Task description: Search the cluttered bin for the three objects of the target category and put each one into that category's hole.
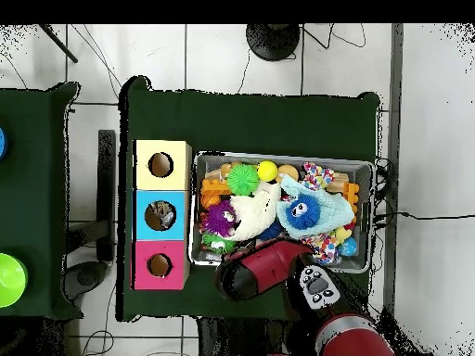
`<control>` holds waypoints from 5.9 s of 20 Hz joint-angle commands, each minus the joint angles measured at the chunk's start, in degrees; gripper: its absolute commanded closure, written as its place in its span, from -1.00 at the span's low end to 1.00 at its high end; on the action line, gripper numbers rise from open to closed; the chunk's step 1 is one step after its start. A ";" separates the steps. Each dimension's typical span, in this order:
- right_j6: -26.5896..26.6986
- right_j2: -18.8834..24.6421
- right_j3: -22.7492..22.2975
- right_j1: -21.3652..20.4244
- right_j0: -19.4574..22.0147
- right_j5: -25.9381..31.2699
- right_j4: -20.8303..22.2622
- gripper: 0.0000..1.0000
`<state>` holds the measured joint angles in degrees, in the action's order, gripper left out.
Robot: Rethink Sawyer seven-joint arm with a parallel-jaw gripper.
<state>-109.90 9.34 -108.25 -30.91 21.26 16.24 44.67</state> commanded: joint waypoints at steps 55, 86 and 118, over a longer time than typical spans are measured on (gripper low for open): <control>-10.53 2.62 -2.77 -15.19 2.01 5.78 -20.62 -1.00; -20.62 -9.67 -10.44 -8.45 -0.46 -18.23 -43.04 -1.00; -15.29 -6.85 0.49 2.72 0.03 -18.10 -40.19 -1.00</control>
<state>-120.10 -1.26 -115.57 -31.67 20.34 1.40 4.43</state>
